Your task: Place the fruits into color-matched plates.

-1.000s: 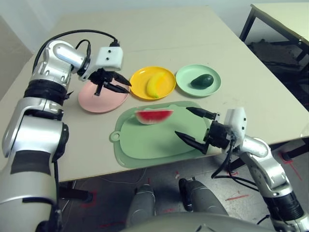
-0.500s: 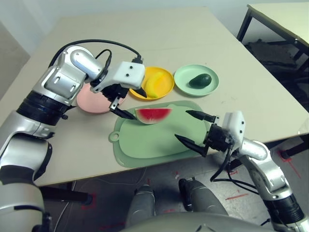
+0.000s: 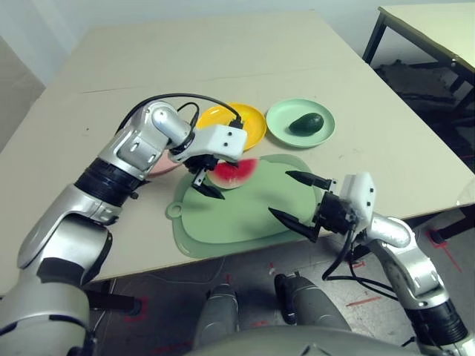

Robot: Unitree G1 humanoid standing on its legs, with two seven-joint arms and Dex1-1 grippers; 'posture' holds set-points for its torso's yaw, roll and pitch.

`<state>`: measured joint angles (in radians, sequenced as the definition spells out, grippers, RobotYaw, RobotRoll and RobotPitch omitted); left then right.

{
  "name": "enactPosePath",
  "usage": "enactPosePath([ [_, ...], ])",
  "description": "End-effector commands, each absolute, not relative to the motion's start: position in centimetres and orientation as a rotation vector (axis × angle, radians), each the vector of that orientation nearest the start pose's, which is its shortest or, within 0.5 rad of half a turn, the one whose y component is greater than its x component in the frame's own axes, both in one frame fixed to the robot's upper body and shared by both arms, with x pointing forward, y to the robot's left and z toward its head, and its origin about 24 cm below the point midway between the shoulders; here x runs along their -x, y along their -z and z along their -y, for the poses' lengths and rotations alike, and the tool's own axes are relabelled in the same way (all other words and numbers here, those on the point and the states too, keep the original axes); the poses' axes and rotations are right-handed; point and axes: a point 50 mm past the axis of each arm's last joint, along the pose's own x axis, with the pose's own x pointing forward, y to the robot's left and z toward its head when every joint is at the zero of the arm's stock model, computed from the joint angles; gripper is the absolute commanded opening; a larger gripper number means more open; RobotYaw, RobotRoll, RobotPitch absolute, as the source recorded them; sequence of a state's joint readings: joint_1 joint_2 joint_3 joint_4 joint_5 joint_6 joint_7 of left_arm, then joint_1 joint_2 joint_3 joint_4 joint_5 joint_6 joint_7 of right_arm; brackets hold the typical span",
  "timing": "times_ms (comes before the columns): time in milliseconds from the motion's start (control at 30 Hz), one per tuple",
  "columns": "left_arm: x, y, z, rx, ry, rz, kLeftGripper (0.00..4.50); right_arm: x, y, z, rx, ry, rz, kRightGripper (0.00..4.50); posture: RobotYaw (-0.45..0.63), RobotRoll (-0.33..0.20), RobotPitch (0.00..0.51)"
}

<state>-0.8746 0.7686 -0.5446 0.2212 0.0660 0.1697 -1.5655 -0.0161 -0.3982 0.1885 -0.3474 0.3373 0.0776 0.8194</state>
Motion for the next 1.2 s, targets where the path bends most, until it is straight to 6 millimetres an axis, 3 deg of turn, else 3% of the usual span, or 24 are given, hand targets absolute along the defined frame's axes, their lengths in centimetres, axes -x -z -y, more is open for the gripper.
enactPosePath([
  [33, -31.72, -15.95, -16.11, -1.096, 1.561, -0.604, 4.44, -21.53, -10.85, 11.97, 0.141, -1.121, 0.177, 4.5, -0.14, 0.0, 0.088],
  [800, -32.13, -15.83, -15.54, -1.141, 1.605, -0.579, 4.44, -21.79, -10.79, 11.45, 0.143, -1.125, 0.186, 4.5, -0.15, 0.0, 0.07],
  [900, -32.2, -15.97, -15.48, -1.144, 1.611, -0.577, 3.83, -21.84, -10.79, 11.32, 0.139, -1.124, 0.191, 4.5, -0.15, 0.0, 0.067],
  [1200, -32.2, -15.67, -15.92, -1.175, 1.629, -0.63, 0.77, -22.06, -10.9, 11.35, 0.148, -1.111, 0.207, 4.5, -0.15, 0.0, 0.059],
])
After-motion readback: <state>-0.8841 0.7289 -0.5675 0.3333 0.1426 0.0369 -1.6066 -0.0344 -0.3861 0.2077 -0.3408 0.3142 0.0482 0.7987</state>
